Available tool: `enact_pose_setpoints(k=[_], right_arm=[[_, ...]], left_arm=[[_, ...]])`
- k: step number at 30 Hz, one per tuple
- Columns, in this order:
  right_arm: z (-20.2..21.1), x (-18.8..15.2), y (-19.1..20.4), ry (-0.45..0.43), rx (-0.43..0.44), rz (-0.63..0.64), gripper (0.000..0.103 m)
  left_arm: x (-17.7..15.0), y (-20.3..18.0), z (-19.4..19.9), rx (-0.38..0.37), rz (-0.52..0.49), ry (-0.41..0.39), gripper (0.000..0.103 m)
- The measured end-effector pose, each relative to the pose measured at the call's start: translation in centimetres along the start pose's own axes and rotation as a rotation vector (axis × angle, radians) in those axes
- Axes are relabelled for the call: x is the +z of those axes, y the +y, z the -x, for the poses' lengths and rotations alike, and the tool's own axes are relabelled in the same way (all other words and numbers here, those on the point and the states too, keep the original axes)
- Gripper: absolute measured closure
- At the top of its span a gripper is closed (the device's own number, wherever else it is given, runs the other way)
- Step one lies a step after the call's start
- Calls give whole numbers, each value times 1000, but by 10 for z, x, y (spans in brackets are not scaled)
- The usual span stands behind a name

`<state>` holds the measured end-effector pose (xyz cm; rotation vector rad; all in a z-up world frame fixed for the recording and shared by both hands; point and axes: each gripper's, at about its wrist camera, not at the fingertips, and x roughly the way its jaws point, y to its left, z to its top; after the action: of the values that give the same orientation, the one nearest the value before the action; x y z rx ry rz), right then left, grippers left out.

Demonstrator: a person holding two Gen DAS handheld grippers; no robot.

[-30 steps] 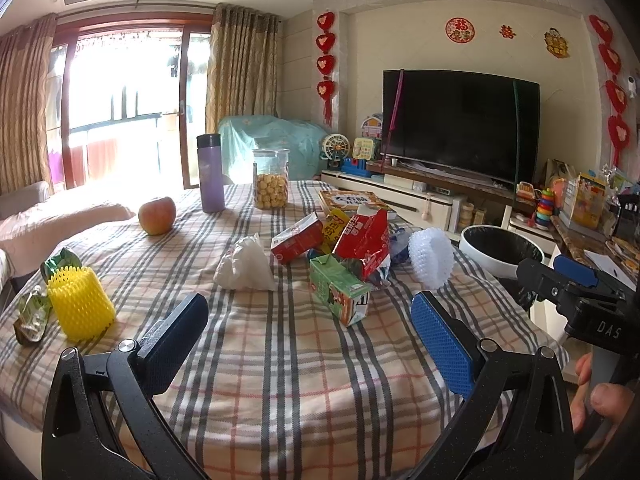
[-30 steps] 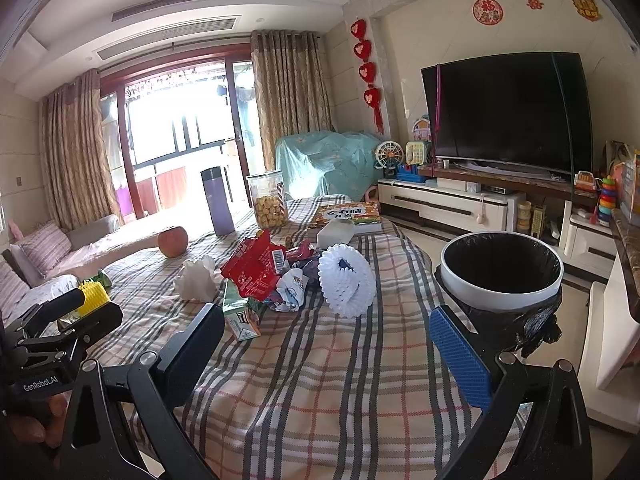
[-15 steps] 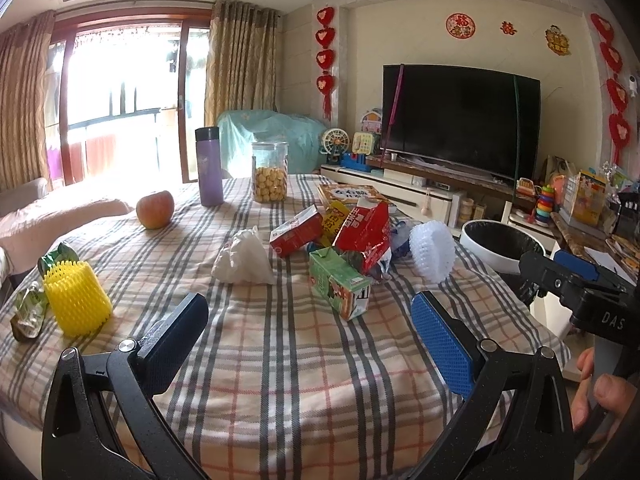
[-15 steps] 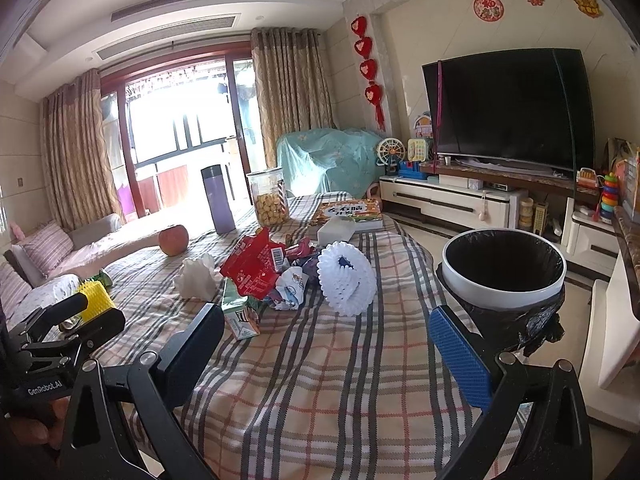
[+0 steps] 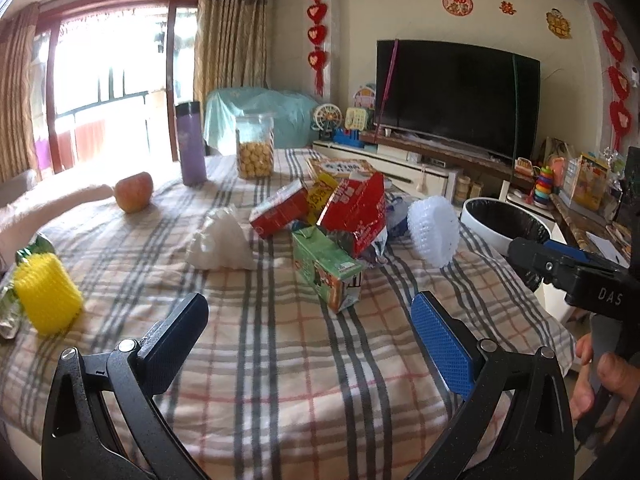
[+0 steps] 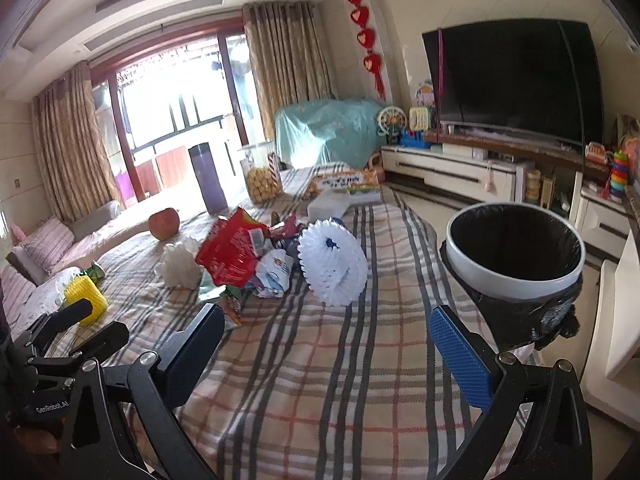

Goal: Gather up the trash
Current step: 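Grasp the green juice carton with the left gripper while the right grasps the white scrubber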

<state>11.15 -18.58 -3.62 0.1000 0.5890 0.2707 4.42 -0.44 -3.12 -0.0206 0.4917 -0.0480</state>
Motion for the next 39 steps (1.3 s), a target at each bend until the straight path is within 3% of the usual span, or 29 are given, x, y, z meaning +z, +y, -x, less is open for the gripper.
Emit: enact_pose_setpoints(k=[13, 20, 21, 23, 25, 26, 27, 30, 39], right_arm=[[-69, 8, -15, 158, 34, 1, 2], [-98, 22, -22, 191, 26, 8, 4], [-104, 24, -21, 199, 27, 11, 8], [-112, 25, -22, 218, 32, 11, 16], [-120, 24, -23, 243, 38, 10, 30], [-123, 23, -24, 257, 46, 5, 44], [-125, 22, -26, 266, 56, -1, 57], [-120, 20, -31, 253, 80, -19, 69], [-96, 17, -48, 212, 104, -66, 75]], left_arm=[[12, -9, -75, 8, 22, 137, 1], [17, -9, -107, -3, 75, 222, 4], [17, -11, -111, 1, 72, 228, 7], [17, -15, -120, 11, 53, 254, 22], [12, -13, -130, -7, 61, 296, 55], [9, -11, -134, -31, 78, 322, 64], [8, -9, -134, -38, 88, 325, 64], [5, -6, -124, -26, 89, 285, 69], [2, 12, -89, 33, 114, 225, 71]])
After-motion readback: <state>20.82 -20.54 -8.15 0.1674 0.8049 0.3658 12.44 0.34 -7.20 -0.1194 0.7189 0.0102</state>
